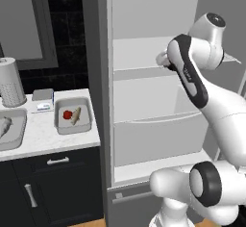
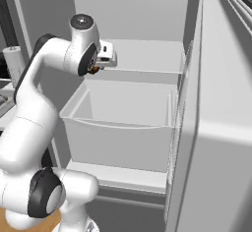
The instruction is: Place one bell pepper and one fish in each tupperware on the nearby counter, to pack two identical lunches.
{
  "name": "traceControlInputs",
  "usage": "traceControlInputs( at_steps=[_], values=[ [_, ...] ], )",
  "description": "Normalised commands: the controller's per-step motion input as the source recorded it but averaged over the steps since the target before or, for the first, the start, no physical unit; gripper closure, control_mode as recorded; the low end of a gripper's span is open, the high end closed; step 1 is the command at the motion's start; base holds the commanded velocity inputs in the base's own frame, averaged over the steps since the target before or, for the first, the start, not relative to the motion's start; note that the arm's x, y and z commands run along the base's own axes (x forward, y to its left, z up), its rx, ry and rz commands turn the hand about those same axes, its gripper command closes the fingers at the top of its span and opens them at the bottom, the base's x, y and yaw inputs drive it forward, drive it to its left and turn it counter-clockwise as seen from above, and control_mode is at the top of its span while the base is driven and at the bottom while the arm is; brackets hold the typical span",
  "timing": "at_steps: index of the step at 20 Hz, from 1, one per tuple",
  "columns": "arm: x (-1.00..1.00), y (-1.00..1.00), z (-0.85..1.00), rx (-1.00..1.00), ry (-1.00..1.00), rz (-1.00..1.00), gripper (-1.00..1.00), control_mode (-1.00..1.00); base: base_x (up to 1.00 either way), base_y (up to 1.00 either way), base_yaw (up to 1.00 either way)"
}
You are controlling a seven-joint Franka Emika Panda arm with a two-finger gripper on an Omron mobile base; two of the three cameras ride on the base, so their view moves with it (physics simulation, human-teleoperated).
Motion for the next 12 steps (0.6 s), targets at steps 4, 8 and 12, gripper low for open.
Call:
traceControlInputs(
  at_steps=[4, 8, 12],
  values=[
    [-0.92, 0.00, 0.00, -0.16, 0.54, 0.00, 1.00, -1.00, 0.00, 0.00, 0.00],
    [-1.00, -0.01, -0.76, -0.09, 0.17, 0.00, 1.00, -1.00, 0.00, 0.00, 0.00],
    [-0.91, 0.00, -0.97, -0.04, 0.03, 0.00, 1.00, -1.00, 0.00, 0.00, 0.00]
  ],
)
